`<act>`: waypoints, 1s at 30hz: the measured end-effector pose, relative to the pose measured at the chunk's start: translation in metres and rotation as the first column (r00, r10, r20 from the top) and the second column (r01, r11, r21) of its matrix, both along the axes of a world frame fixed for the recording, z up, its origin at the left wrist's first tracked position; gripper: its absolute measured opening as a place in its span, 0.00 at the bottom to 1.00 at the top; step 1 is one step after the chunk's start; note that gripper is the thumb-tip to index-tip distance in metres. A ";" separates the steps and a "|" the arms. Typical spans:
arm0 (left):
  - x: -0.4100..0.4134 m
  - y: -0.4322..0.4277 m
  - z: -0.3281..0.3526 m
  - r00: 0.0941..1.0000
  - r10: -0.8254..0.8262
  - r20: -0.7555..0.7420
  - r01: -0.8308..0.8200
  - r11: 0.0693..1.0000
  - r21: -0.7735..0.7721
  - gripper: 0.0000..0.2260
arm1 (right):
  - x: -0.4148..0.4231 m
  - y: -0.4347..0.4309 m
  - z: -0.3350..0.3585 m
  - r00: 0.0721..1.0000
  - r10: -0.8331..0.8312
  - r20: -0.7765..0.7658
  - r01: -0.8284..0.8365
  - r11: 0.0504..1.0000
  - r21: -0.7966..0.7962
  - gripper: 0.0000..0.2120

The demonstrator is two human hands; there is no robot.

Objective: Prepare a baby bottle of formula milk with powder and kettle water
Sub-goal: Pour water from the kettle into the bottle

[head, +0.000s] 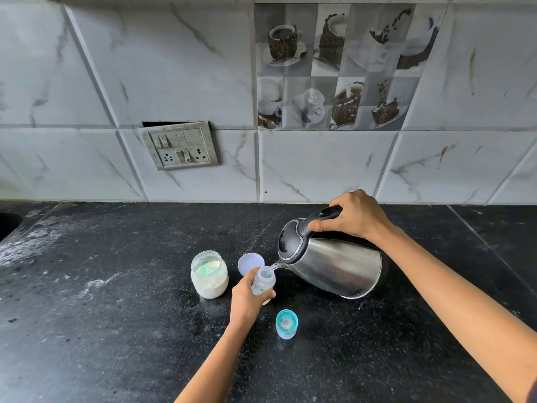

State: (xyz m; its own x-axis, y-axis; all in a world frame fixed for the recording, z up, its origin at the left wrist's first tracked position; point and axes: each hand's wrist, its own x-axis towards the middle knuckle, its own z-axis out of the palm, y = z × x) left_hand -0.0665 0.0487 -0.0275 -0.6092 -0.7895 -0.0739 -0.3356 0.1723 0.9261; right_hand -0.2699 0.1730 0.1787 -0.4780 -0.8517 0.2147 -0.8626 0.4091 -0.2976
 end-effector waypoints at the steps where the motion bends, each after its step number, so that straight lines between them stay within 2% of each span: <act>1: 0.000 0.000 0.001 1.000 -0.002 -0.001 0.002 1.000 0.006 0.24 | 0.000 0.000 0.000 1.000 0.005 -0.001 -0.005 1.000 -0.001 0.33; 19: 0.002 -0.002 0.002 1.000 -0.014 0.026 0.014 1.000 0.020 0.24 | -0.002 -0.005 0.002 0.998 0.040 -0.047 -0.040 0.999 -0.009 0.38; 30: 0.002 -0.003 0.001 1.000 -0.004 0.018 0.004 1.000 0.014 0.24 | 0.000 -0.006 0.001 0.999 0.023 -0.031 -0.022 0.999 0.027 0.34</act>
